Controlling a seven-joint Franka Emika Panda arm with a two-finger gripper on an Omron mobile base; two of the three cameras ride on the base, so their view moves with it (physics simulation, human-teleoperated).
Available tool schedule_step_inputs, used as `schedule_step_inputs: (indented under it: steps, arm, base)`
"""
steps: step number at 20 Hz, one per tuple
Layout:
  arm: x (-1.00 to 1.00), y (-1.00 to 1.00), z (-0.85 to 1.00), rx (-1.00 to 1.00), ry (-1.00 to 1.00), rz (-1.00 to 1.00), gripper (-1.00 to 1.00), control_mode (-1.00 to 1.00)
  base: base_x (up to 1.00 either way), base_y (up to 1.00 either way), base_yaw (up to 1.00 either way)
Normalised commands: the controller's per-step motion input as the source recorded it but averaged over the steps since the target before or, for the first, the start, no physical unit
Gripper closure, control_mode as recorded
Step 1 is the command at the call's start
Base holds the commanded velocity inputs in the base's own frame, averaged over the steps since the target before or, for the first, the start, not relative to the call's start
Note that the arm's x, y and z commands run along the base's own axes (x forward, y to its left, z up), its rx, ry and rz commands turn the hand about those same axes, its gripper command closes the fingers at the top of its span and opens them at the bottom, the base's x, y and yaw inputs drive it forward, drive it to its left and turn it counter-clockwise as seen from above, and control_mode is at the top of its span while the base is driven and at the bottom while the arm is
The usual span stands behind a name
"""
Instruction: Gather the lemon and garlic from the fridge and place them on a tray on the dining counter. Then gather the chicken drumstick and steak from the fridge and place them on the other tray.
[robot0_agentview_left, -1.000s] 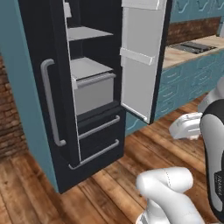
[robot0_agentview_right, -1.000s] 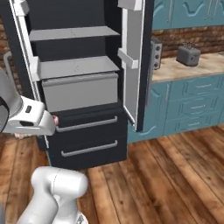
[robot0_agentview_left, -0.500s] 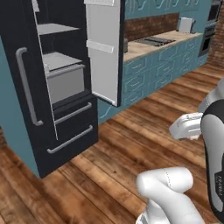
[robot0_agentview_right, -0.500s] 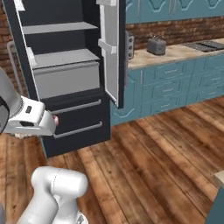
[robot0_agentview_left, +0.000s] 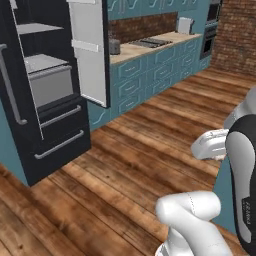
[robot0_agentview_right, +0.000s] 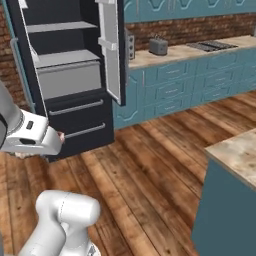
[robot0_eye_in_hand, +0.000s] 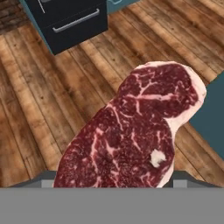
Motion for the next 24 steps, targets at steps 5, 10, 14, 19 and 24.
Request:
schedule_step_inputs:
  steps: [5, 10, 14, 19, 24]
  arm:
    - [0.0, 0.0, 0.0, 0.0, 0.0, 0.0, 1.0, 1.0]
    - [0.0, 0.0, 0.0, 0.0, 0.0, 0.0, 1.0, 1.0]
    - [0.0, 0.0, 0.0, 0.0, 0.0, 0.0, 1.0, 1.0]
    - [0.0, 0.0, 0.0, 0.0, 0.0, 0.0, 1.0, 1.0]
    - [0.0, 0.0, 0.0, 0.0, 0.0, 0.0, 1.0, 1.0]
  base:
    - [-0.97, -0.61, -0.08]
    - [-0.99, -0.69, -0.09]
    - [-0.94, -0.79, -0.09]
    - [-0.86, -0.83, -0.08]
    - [-0.59, -0.96, -0.07]
